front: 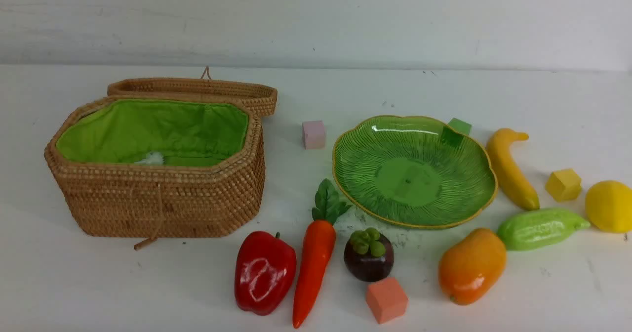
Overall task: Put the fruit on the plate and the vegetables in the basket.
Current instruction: Grab a mountain bell pepper with your left arm and put it into the left basket
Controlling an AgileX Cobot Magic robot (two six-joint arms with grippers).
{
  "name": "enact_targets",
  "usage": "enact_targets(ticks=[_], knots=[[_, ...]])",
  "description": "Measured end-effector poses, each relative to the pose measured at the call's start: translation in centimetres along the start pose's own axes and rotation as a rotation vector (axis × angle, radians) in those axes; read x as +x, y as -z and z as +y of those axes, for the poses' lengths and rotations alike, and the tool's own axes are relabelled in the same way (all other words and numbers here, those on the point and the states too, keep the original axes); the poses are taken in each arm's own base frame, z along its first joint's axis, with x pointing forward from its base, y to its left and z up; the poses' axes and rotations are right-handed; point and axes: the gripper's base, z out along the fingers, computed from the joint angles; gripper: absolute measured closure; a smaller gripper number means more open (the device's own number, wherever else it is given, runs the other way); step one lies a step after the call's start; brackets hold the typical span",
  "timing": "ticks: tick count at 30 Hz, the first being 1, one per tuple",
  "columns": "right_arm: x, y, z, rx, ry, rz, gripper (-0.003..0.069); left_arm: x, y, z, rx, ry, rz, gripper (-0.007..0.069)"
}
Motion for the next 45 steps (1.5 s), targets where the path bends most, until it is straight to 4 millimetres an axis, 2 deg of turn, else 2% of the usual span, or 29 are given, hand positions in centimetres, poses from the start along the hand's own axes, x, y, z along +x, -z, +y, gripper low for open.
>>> enact_targets(ticks=[21,25,30,32,38,41,45], knots=[[0.0,0.0,0.0,0.000,0.000,0.000,0.0419,0.0,0.0,0.0,0.000,0.000,-0.001,0.0459],[0.0,0.0,0.0,0.000,0.000,0.000,0.0419,-0.7,0.0,-0.1,0.009,-0.029,-0.082,0.0459],[0.0,0.0,0.0,0.000,0.000,0.000,0.0419,-2.2,0.3,-0.6,0.099,0.247,-0.237,0.0459],[0.0,0.0,0.0,0.000,0.000,0.000,0.0419,-3.2,0.6,-0.7,0.159,0.452,-0.339,0.0459],[0.0,0.0,0.0,0.000,0.000,0.000,0.0419,-3.8,0.9,-0.6,0.204,0.654,-0.395,0.0456],[0.0,0.0,0.0,0.000,0.000,0.000,0.0419,-3.8,0.9,-0.6,0.208,0.672,-0.379,0.0473],[0.0,0.0,0.0,0.000,-0.001,0.000,0.0419,-6.1,2.3,-2.0,0.235,0.526,-0.383,0.0611]])
